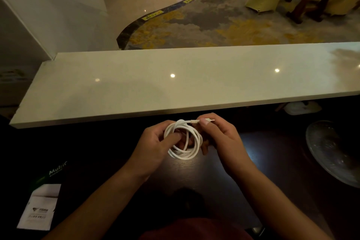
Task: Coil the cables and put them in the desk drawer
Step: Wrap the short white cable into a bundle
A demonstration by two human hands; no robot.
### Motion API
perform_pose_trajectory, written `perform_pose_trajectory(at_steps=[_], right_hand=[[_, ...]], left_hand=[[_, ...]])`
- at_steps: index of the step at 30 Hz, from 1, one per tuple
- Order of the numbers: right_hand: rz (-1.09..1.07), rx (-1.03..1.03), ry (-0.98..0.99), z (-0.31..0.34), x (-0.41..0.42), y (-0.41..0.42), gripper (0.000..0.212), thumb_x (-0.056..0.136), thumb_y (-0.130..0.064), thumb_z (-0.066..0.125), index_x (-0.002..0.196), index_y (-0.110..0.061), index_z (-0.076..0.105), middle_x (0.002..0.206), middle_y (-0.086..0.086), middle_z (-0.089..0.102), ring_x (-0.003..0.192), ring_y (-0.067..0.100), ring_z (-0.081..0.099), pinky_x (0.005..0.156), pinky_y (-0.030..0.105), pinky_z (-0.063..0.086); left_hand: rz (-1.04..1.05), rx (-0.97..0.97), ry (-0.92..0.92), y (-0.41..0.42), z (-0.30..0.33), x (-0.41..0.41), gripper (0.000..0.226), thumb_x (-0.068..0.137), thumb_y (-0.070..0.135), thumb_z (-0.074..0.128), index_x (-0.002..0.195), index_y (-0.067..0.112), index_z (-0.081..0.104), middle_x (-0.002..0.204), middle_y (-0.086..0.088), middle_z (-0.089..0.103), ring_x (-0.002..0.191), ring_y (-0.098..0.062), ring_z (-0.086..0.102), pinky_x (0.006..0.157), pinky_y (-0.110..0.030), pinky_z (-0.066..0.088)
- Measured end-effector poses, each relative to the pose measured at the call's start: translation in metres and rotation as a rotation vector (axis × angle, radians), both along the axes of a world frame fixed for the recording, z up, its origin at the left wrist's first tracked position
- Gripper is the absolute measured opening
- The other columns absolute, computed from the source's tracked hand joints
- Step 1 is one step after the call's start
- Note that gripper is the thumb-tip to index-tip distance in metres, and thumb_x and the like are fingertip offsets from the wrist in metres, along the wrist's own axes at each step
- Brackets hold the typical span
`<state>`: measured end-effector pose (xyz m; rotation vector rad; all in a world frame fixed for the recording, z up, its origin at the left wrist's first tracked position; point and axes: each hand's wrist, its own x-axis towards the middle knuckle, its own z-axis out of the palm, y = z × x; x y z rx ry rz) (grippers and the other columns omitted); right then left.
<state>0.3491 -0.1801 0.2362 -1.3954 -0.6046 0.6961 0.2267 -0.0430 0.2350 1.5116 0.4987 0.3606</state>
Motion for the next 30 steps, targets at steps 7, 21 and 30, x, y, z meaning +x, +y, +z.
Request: perform_pose_trajectory(at_steps=[7, 21, 30], right_hand=[[0.016, -0.016, 0.248, 0.001, 0.003, 0.004, 0.014, 0.096, -0.023, 0.063, 0.097, -0.009, 0.068, 0.086, 0.019, 0.062, 0.072, 0.031, 0.059, 0.062, 0.035, 0.051], [0.090, -0.154, 0.330, -0.005, 0.001, 0.009, 0.035, 0.100, -0.024, 0.053, 0.111, 0.001, 0.074, 0.111, 0.027, 0.072, 0.105, 0.042, 0.069, 0.091, 0.041, 0.055], [0.218, -0.107, 0.087, -0.006, 0.000, 0.006, 0.029, 0.081, 0.000, 0.066, 0.107, -0.004, 0.077, 0.105, 0.019, 0.076, 0.102, 0.025, 0.072, 0.090, 0.029, 0.055]], left_hand=[[-0.088, 0.001, -0.030, 0.001, 0.006, -0.002, 0.021, 0.082, 0.017, 0.071, 0.102, 0.021, 0.074, 0.093, 0.000, 0.078, 0.089, -0.013, 0.075, 0.076, -0.022, 0.056], [0.121, 0.401, 0.055, 0.002, 0.002, 0.004, 0.015, 0.090, 0.021, 0.074, 0.104, 0.022, 0.071, 0.089, 0.009, 0.074, 0.085, -0.004, 0.071, 0.074, -0.016, 0.055], [0.016, 0.191, 0.073, 0.010, 0.005, 0.007, 0.018, 0.096, 0.009, 0.063, 0.104, 0.018, 0.075, 0.096, 0.002, 0.077, 0.091, -0.008, 0.072, 0.080, -0.021, 0.055]])
